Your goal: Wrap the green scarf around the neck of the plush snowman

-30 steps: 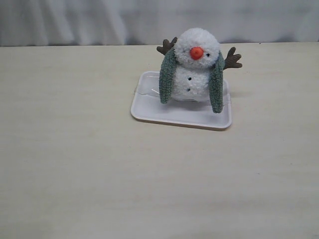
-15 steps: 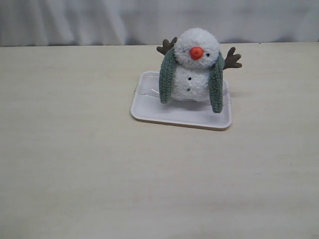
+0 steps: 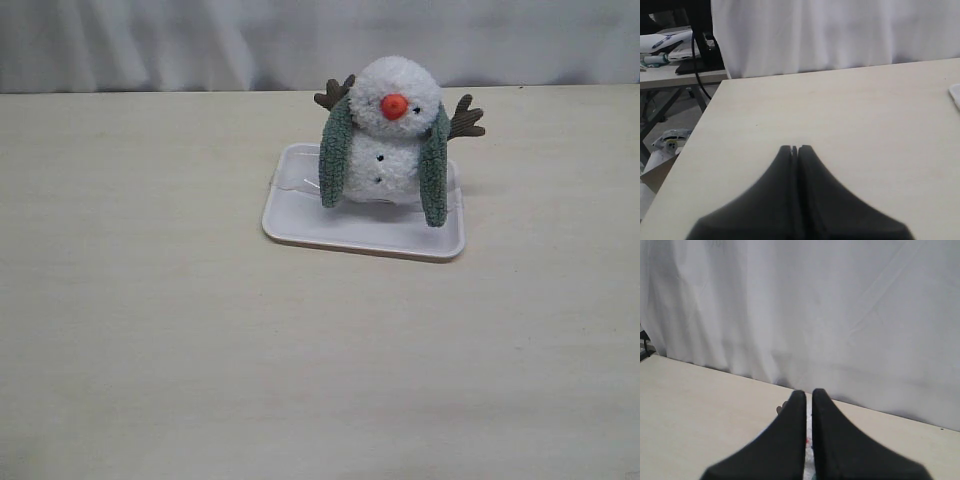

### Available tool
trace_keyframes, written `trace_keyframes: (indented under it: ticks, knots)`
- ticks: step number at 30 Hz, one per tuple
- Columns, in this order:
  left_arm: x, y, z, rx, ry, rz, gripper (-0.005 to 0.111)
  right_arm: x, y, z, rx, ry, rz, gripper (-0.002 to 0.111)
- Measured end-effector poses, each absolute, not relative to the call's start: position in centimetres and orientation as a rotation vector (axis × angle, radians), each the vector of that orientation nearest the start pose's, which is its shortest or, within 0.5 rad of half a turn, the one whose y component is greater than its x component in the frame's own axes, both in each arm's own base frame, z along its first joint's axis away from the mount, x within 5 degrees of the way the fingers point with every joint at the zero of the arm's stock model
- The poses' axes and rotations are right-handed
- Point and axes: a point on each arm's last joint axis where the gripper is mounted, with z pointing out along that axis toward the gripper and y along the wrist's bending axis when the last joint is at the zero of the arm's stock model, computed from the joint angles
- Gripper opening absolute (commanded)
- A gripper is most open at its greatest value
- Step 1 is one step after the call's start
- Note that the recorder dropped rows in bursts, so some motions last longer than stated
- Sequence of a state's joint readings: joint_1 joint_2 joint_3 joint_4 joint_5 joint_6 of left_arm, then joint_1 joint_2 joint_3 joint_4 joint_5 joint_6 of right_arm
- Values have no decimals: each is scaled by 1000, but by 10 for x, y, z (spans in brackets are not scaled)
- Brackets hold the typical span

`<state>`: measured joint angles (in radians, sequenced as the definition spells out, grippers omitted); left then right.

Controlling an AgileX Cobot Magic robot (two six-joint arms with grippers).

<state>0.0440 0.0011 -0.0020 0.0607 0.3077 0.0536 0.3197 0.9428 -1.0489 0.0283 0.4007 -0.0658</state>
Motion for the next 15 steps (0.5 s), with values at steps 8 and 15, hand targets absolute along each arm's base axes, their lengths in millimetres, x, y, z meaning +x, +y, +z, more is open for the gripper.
trace_keyframes:
  ticks: [8, 15]
  knots:
    - [54, 5, 185, 23, 1799, 117, 0, 186, 63, 425, -327, 1753, 212, 4]
    - [54, 5, 185, 27, 1799, 128, 0, 186, 63, 425, -327, 1753, 212, 4]
